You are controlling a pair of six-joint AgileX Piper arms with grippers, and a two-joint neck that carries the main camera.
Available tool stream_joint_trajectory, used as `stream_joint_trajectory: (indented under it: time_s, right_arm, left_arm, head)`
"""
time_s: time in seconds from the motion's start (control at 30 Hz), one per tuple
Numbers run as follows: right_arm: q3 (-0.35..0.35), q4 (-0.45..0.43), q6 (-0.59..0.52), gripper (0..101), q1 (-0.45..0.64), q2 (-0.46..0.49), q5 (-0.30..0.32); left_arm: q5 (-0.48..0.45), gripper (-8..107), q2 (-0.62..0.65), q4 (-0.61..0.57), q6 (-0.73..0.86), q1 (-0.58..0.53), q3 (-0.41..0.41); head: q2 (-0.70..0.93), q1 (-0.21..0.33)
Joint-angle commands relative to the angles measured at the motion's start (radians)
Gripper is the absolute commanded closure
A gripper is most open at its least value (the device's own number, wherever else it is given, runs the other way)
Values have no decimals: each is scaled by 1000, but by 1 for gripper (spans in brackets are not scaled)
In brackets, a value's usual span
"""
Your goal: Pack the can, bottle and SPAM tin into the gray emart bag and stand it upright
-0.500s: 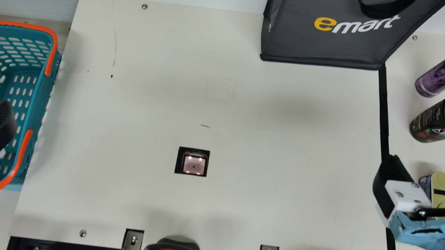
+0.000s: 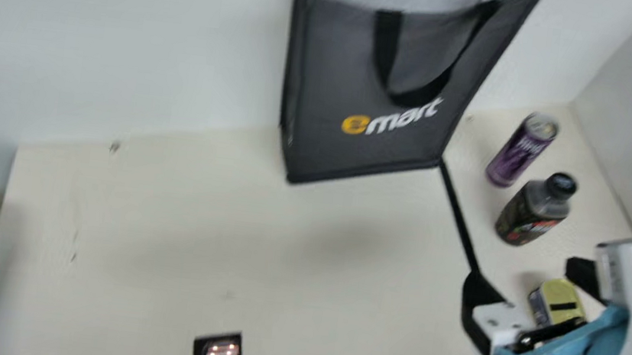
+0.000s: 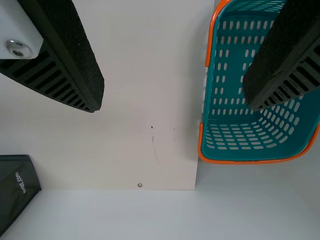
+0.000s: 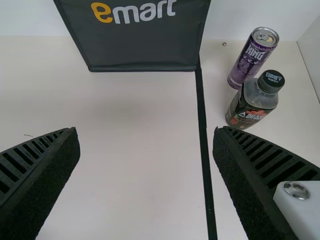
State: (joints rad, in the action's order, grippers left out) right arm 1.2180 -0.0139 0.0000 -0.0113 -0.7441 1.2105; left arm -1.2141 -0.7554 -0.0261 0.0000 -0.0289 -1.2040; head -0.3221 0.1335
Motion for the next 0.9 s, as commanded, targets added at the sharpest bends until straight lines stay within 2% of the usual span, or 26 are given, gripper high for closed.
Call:
stream_joint_trajectory:
  time_s: [0.0, 0.87]
  right_arm:
    - [0, 0, 0, 6, 0, 0, 0]
    - [0, 0, 0, 6, 0, 0, 0]
  left_arm:
    - [0, 9, 0, 0, 0, 0, 0]
    - [0, 9, 0, 0, 0, 0, 0]
  head:
    - [-27, 41]
    - [-27, 41]
